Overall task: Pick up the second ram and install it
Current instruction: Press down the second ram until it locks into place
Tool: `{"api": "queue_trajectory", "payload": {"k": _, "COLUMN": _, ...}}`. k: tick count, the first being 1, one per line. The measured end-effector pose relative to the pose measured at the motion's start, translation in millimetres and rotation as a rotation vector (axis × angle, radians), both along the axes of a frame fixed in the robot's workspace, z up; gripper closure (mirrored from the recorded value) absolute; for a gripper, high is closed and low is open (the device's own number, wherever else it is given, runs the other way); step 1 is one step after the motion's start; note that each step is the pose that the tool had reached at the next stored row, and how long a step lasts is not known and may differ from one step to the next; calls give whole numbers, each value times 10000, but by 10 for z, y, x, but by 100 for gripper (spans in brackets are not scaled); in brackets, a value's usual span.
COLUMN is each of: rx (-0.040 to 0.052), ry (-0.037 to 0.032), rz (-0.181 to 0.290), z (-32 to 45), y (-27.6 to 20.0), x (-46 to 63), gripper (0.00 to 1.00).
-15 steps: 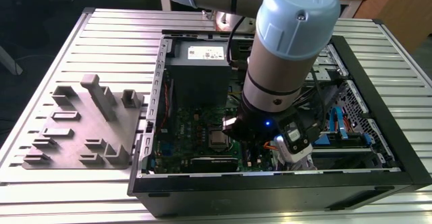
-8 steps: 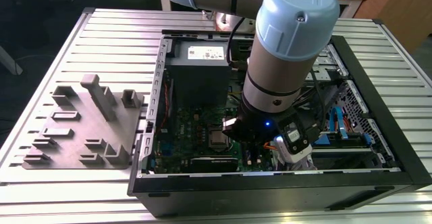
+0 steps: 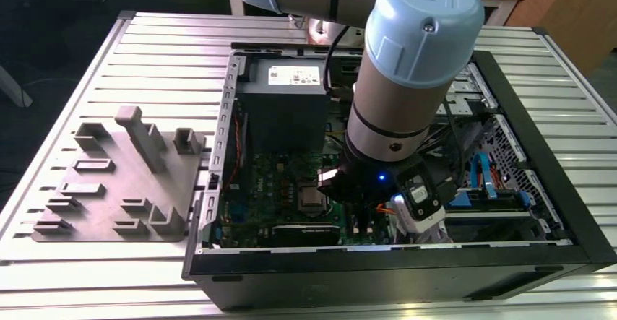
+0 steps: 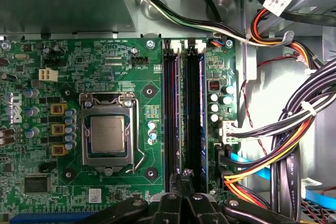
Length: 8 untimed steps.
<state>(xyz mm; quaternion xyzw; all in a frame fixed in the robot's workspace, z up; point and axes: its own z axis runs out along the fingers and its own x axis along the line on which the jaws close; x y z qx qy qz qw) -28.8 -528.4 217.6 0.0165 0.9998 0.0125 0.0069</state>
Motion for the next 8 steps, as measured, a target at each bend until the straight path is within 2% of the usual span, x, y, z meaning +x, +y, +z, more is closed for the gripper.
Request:
{"api": "queue_trajectory", "payload": {"k": 4, "rx": 28, "ry": -7, "rz": -1, "z": 24, "y": 3, "x": 1, "gripper": 93}}
{"api": "queue_trajectory", "payload": {"k": 8, "rx": 2, "ry": -1, "rz": -1, "z": 133, "y": 0, "x": 0, "gripper": 93}}
